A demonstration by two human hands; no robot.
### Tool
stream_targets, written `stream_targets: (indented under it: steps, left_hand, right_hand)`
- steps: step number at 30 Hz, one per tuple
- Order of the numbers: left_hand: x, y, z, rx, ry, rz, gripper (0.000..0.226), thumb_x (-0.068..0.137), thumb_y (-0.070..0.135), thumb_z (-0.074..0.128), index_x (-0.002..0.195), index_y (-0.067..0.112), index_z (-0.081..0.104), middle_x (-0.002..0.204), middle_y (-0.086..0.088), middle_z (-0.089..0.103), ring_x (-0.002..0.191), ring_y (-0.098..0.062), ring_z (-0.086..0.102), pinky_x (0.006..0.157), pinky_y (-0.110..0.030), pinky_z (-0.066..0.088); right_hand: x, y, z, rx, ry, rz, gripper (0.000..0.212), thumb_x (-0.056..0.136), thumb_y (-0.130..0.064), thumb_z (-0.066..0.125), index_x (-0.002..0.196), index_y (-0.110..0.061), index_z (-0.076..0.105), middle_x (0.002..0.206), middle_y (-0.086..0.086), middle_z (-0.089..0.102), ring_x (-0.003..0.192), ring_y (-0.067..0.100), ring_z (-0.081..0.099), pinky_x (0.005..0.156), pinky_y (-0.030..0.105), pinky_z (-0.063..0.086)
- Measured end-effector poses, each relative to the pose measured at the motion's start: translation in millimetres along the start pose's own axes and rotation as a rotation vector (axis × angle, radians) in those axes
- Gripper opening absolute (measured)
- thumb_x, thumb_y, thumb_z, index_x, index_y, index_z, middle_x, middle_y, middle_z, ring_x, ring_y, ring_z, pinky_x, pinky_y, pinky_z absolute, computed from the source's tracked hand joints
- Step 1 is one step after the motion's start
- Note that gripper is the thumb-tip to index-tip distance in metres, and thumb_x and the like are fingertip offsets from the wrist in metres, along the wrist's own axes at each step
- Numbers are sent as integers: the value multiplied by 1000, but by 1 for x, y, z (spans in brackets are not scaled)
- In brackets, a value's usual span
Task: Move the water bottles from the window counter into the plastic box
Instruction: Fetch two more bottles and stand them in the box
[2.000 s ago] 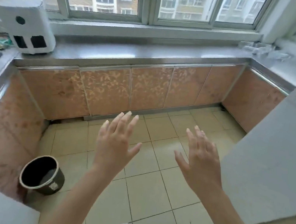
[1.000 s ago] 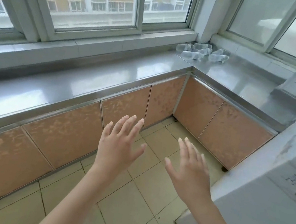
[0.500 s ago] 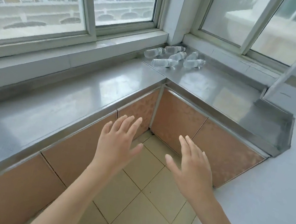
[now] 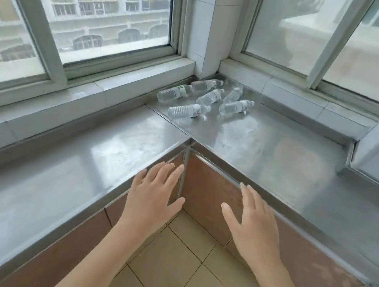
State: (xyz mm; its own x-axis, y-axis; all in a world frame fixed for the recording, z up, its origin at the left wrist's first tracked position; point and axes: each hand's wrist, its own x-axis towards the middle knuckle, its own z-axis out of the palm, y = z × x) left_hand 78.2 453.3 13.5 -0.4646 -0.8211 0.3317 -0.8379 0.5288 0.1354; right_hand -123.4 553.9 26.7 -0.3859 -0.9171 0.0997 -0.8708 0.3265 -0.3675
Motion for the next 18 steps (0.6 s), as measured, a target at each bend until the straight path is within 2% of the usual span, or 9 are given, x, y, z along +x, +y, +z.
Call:
stream_targets:
  steps: [7, 12, 18]
  left_hand:
    - [114, 7, 34, 42, 11, -50, 68, 76, 50, 70, 137, 25, 53, 132, 4, 60, 126, -22, 55, 101, -47, 45]
    - [189, -2, 63, 65, 1, -58, 66, 75, 49, 71, 134, 25, 55, 131, 1, 62, 125, -24, 56, 100, -48, 46]
    - [283, -28, 119, 73, -46, -41, 67, 77, 51, 70, 136, 23, 55, 132, 0, 62, 125, -25, 56, 98, -48, 47]
  right_hand:
    - [133, 23, -5, 0, -31, -88, 65, 92, -56, 34, 147, -23, 26, 152, -6, 32, 139, 14, 28, 113, 33, 21]
    - [206, 36, 3, -22, -48, -101, 80, 82, -66, 14, 147, -22, 27, 152, -5, 33, 138, 15, 30, 113, 35, 26]
    - [307, 43, 33, -58, -66, -70, 79, 82, -66, 13, 148, -24, 27, 152, -4, 34, 138, 15, 31, 112, 35, 25]
